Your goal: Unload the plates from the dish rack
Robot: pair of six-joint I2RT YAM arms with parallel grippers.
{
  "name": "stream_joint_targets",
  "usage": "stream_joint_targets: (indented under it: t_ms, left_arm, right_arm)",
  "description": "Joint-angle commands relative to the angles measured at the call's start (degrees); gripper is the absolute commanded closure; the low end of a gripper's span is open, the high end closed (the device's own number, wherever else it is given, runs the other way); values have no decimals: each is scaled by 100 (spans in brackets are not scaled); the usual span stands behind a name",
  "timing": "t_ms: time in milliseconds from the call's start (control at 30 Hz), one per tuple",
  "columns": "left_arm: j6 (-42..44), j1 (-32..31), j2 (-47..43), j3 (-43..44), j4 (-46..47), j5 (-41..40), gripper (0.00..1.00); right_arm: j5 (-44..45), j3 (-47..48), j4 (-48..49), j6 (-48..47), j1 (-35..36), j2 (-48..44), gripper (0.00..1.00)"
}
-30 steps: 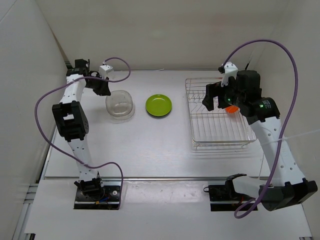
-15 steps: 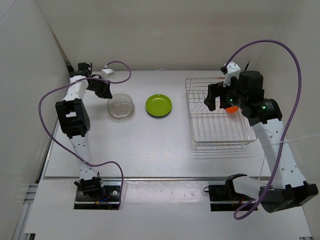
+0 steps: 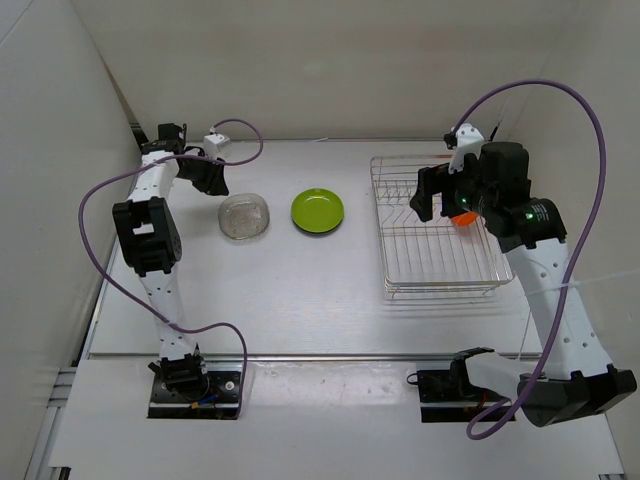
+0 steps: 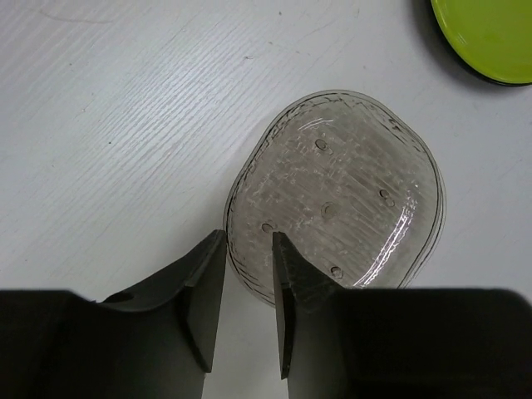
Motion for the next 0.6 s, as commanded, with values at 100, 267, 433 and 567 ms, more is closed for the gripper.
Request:
stream_joint_targets:
  t_ms: [100,267,433,567]
  left_arm:
    - [-38,-109,-103,128,85,154,59]
    - [-336,-109,-533,76,138,101,40]
    - [-1074,-109,-1848,-670,497,-127,5]
    - [-1986,-240,-3054,-1688,1006,-827,0]
  right_arm:
    - [-67,13,37,-76,-51,-203,5]
    - [116,-188,99,-15,-51,-203,5]
    - [915,-400,432,-14,-51,-108,0]
    - [1434,-400,494,-84,-655,383,0]
